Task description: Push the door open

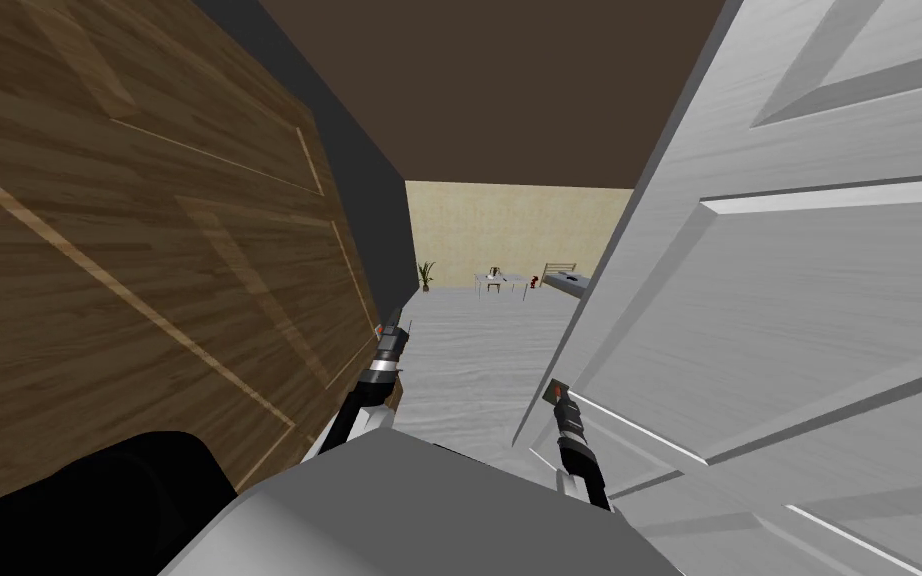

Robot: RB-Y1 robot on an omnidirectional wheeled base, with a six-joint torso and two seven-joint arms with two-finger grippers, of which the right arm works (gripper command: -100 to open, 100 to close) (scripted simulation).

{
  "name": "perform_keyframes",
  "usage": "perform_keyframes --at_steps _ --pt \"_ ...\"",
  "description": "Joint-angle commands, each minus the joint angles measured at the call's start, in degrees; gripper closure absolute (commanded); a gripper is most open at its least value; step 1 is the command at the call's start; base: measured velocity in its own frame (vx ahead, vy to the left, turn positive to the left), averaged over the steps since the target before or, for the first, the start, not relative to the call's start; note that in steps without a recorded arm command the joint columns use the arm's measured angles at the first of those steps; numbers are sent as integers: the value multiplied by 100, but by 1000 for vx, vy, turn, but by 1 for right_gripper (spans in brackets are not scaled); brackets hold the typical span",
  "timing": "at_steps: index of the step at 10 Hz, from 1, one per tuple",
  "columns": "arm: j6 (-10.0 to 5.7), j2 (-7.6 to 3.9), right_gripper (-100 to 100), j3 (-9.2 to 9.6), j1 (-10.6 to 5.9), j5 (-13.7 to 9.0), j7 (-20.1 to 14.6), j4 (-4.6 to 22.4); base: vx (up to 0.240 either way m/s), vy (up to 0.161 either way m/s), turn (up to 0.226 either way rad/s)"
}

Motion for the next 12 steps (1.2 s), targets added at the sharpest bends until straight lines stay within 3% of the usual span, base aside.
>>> perform_keyframes --at_steps 1,6,12 --pt "87 -60 100 -95 88 -43 4 -185 146 25 -14" --pt "103 -74 100 -351 76 -185 93 -154 123 27 -46" --pt "124 -74 100 -684 61 -369 208 -113 197 37 -68"
